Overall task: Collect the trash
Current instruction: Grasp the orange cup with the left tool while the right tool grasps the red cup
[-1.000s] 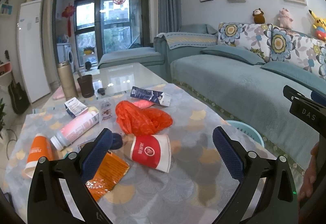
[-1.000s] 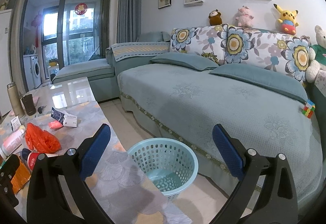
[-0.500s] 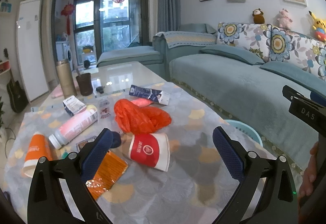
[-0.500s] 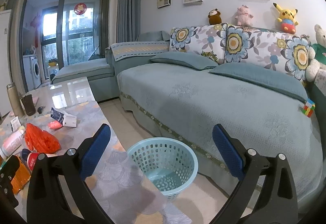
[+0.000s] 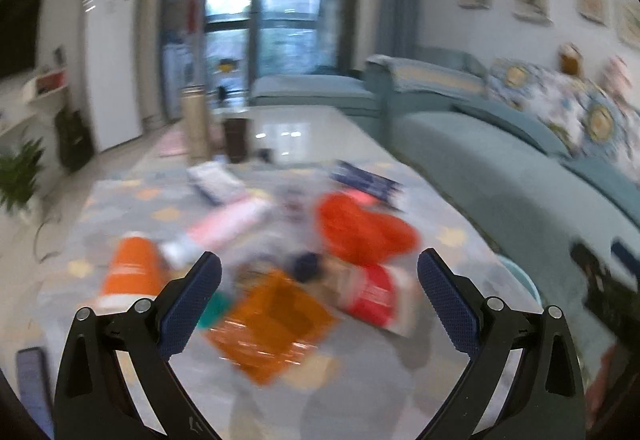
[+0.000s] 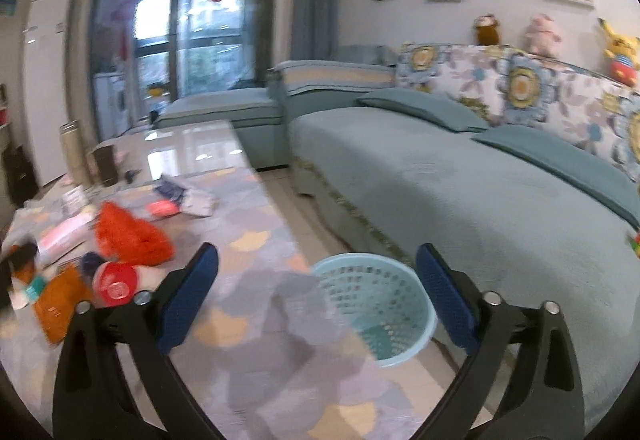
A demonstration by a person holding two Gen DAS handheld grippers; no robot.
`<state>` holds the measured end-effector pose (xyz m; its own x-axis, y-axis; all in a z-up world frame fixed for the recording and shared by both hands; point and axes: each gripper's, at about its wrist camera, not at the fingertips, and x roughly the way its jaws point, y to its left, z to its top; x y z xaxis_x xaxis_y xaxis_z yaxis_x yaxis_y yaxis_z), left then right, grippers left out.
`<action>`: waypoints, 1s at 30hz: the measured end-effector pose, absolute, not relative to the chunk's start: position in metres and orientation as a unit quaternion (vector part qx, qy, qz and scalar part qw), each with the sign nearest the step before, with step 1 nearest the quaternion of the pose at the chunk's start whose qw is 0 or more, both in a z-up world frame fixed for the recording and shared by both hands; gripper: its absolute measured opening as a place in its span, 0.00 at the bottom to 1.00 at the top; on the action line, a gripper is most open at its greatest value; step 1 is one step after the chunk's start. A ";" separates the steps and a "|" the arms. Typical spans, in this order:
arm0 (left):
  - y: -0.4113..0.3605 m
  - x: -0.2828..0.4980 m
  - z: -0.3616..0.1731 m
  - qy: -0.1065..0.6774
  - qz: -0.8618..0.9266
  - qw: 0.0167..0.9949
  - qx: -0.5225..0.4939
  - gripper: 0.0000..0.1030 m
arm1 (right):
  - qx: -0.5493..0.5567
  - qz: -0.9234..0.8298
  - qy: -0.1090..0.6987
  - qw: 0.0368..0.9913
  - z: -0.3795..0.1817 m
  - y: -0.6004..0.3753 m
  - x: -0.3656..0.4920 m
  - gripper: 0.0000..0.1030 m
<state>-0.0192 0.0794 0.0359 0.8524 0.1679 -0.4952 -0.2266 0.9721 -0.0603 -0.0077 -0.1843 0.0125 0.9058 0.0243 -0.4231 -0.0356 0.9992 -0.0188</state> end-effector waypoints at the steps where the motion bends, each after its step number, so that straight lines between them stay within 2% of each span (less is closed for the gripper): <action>1: 0.101 -0.021 0.042 0.254 0.113 0.958 -0.072 0.93 | -0.020 0.032 0.219 0.975 0.014 -0.174 -0.008 0.81; 6: 0.180 -0.025 0.053 0.280 0.173 0.939 -0.102 0.93 | -0.044 0.121 0.225 0.966 0.019 -0.124 -0.013 0.81; 11: 0.244 -0.021 0.034 0.311 0.204 0.916 -0.150 0.93 | -0.050 0.180 0.270 0.945 0.002 -0.075 0.004 0.81; 16: 0.270 -0.002 0.000 0.348 0.194 0.894 -0.206 0.93 | -0.036 0.183 0.311 0.932 -0.018 -0.053 0.026 0.81; 23: 0.280 0.020 -0.038 0.400 0.218 0.867 -0.201 0.91 | -0.027 0.196 0.348 0.917 -0.041 -0.036 0.048 0.83; 24: 0.281 0.022 -0.043 0.409 0.221 0.862 -0.201 0.89 | -0.022 0.196 0.358 0.913 -0.045 -0.034 0.052 0.87; 28: 0.287 0.025 -0.064 0.445 0.210 0.842 -0.222 0.68 | 0.004 0.198 0.391 0.899 -0.059 -0.031 0.068 0.89; 30: 0.287 0.024 -0.068 0.446 0.210 0.841 -0.225 0.64 | 0.020 0.201 0.406 0.891 -0.063 -0.030 0.076 0.89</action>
<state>0.0240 0.2873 -0.0685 0.5151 0.1522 -0.8435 -0.5529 0.8110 -0.1912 0.0761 -0.0300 -0.0629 0.5895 0.3741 -0.7159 -0.3414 0.9186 0.1989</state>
